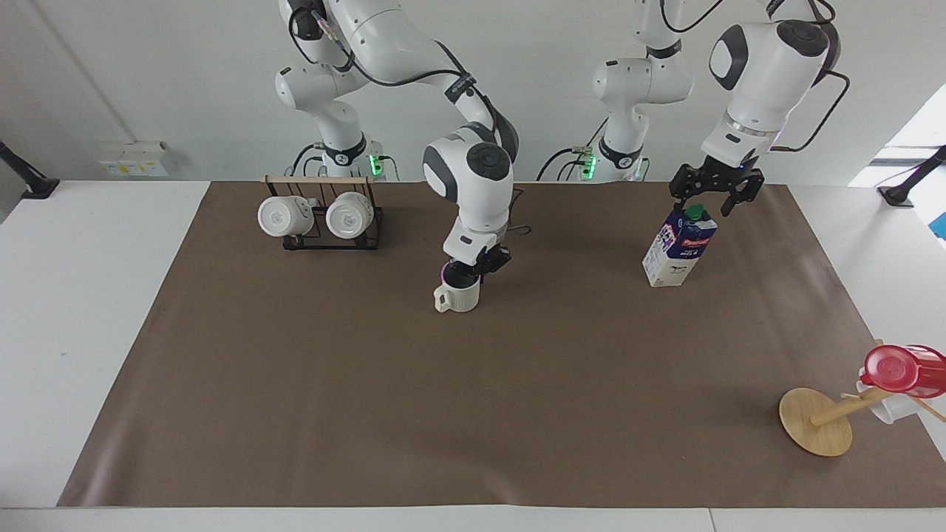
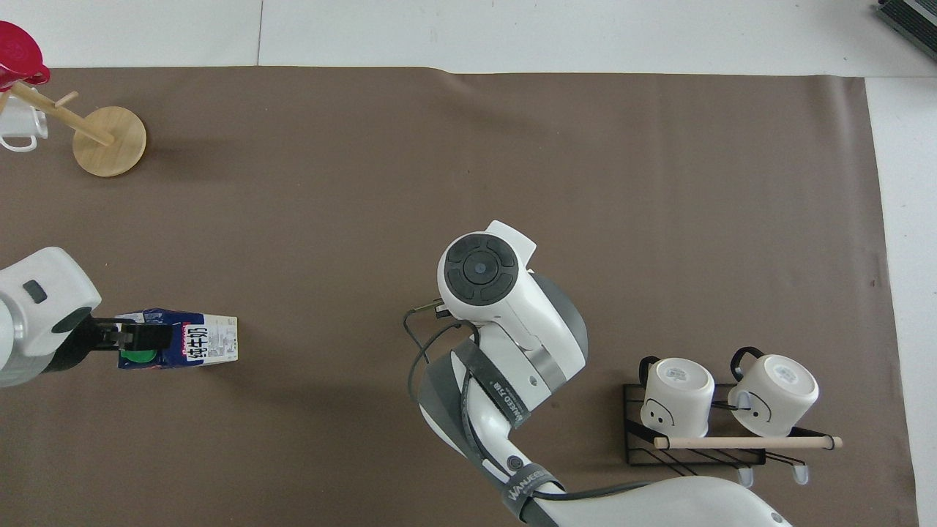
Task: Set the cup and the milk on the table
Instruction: 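Grasp the milk carton with the left gripper while the right gripper carries the mug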
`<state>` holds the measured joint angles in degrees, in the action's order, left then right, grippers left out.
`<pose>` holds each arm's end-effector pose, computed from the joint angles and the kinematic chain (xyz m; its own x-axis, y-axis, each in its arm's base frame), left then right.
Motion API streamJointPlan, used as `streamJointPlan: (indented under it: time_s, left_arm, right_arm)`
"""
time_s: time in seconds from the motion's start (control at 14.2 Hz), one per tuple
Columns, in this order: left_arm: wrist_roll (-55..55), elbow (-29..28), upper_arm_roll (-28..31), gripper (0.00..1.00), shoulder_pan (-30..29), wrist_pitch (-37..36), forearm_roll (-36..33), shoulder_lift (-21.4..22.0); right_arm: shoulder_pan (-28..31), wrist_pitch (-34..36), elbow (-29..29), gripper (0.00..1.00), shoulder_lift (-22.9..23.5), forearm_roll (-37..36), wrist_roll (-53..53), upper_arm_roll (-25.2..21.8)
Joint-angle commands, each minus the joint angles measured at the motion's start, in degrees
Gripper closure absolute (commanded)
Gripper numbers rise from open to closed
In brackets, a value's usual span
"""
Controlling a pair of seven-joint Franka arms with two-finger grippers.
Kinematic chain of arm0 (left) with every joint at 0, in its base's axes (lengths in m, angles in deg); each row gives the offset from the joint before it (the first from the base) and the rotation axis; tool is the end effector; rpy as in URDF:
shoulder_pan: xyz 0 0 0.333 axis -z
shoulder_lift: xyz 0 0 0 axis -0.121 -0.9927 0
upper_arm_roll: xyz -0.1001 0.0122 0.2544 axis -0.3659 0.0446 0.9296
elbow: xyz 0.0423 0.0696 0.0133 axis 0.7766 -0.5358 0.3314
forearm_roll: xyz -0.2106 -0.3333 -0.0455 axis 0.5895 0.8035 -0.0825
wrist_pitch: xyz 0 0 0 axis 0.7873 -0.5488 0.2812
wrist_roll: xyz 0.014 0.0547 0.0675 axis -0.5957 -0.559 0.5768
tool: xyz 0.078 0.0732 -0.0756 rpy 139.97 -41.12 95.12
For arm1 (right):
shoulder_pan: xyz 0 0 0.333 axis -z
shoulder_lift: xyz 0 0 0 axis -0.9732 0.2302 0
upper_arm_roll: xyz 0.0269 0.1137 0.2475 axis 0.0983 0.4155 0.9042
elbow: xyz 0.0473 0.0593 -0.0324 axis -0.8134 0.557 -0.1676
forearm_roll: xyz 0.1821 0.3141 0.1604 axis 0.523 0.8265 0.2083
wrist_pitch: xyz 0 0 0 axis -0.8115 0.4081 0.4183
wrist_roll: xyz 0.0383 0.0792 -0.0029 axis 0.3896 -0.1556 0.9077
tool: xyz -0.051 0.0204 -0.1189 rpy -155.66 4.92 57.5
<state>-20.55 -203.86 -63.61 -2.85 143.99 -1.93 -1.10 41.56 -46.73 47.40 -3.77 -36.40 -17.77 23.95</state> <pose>0.4712 -0.0318 0.4505 0.9890 -0.1319 0.0672 -0.1332 -0.9910 0.0159 0.5116 0.3691 0.2799 0.9798 0.1988 -0.0236 0.1994 -0.9796 0.0247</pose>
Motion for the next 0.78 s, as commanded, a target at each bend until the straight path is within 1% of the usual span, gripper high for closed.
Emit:
streamJointPlan:
  time_s: [0.0,0.07,0.28,0.42,0.49,0.71]
  left_arm:
    - [-1.14,-4.16,0.11,0.0,-1.19,2.72,0.56,2.84]
    - [-1.06,-5.13,0.11,0.0,-1.2,3.25,0.56,3.28]
    - [-0.79,-6.46,0.11,0.0,-1.2,4.13,0.56,3.99]
    - [-0.7,-7.33,0.11,0.0,-1.11,4.83,0.56,3.99]
    - [-0.7,-8.2,0.02,0.0,-1.11,5.88,0.56,4.25]
    - [-0.44,-8.65,0.02,0.0,-0.67,6.51,0.48,4.25]
  right_arm:
    - [0.51,-1.12,1.2,0.44,-0.51,1.31,0.92,0.38]
    - [0.51,-1.03,1.2,0.0,-0.51,1.31,0.48,0.38]
    - [0.33,-1.38,0.68,0.0,-0.59,1.13,-3.37,0.38]
    - [0.33,-1.56,0.41,0.0,-1.47,0.95,-4.71,0.38]
    - [0.42,-1.56,0.06,0.0,-2.34,1.04,-4.71,0.38]
    - [2.26,-0.69,0.15,0.0,-7.26,1.04,-4.53,0.03]
